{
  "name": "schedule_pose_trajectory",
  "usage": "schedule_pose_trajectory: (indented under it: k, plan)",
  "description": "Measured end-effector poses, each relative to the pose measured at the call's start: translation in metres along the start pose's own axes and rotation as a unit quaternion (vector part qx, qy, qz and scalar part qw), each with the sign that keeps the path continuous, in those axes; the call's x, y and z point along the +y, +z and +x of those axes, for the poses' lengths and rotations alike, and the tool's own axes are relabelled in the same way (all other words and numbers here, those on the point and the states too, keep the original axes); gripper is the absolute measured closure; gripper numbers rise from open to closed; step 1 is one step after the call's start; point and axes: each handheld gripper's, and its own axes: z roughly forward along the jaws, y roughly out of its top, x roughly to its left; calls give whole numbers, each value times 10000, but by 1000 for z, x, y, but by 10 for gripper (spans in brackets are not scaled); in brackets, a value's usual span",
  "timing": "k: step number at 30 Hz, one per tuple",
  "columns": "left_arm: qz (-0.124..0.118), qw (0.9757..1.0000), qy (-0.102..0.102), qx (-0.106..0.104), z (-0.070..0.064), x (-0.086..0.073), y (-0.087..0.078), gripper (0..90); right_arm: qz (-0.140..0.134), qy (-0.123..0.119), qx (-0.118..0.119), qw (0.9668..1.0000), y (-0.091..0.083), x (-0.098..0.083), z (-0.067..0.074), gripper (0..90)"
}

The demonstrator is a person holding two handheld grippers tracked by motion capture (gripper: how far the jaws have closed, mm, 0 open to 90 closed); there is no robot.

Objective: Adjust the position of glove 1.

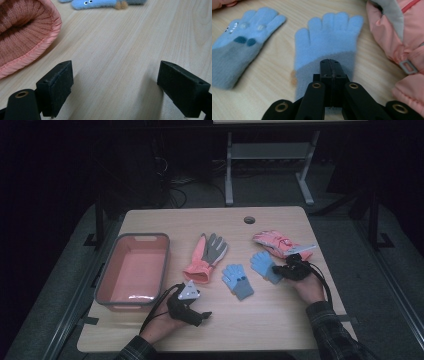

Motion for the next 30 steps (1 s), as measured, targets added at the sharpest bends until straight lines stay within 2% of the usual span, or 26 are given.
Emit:
schedule_pose_trajectory:
  k: [10, 24, 30]
  plan:
    - [3, 10000, -8, 6, 0, 0, 0, 128, 175, -167, 81, 9997, -10, -10, 16, 899]
    - [1, 10000, 18, 16, 0, -1, -1, 128, 289, -252, 361, 9986, -29, -32, 37, 899]
    - [-2, 10000, 16, 15, 0, -1, -1, 128, 334, -412, 497, 9974, -35, -40, 51, 899]
